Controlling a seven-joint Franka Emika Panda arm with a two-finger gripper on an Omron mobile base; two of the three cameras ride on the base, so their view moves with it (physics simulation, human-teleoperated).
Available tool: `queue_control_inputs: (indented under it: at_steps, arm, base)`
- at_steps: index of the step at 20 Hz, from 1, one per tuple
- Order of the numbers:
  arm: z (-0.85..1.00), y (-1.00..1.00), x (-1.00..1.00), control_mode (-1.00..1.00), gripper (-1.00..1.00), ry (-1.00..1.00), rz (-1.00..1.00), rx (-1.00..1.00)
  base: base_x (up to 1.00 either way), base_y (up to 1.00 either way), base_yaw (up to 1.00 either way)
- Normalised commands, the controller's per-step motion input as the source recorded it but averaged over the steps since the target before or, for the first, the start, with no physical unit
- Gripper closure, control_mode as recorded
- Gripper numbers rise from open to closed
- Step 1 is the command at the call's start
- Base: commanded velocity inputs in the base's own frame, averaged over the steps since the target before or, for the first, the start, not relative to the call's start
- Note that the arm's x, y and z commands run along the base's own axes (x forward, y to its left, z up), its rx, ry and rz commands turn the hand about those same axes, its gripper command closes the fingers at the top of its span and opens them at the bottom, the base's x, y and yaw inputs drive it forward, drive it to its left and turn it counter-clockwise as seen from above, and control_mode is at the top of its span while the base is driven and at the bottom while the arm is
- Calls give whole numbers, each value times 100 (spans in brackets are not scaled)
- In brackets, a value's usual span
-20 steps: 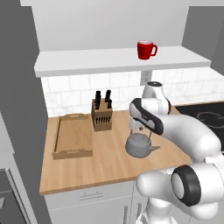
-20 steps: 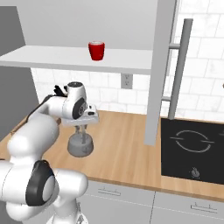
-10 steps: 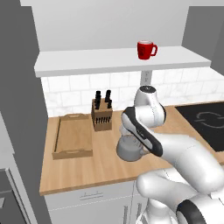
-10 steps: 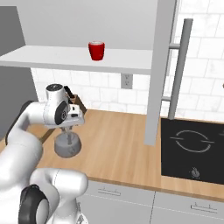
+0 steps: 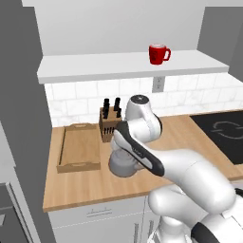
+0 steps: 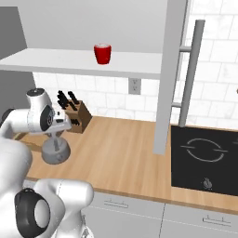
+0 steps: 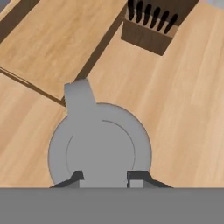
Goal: Pick the kettle from the counter and place it on the tray. Then pick the mug from the cabinet and place it on the tray. Then close the cabinet doors.
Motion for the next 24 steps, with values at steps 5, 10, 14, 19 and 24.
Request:
queue_control_inputs:
  at_steps: [5, 10, 14, 19, 24]
  arm:
    - [1, 70, 5, -100, 100, -6, 0, 0]
    - [3, 56, 8, -100, 100, -16, 0, 0]
    - [18, 48, 11, -100, 100, -16, 0, 0]
    - [10, 49, 30, -100, 100, -7, 0, -1]
    - [0, 46, 50, -100, 100, -1, -1, -4]
  base:
    - [0, 0, 0]
    - [0, 0, 0]
    - [0, 0, 0]
    - [0, 0, 0]
    - [0, 0, 0]
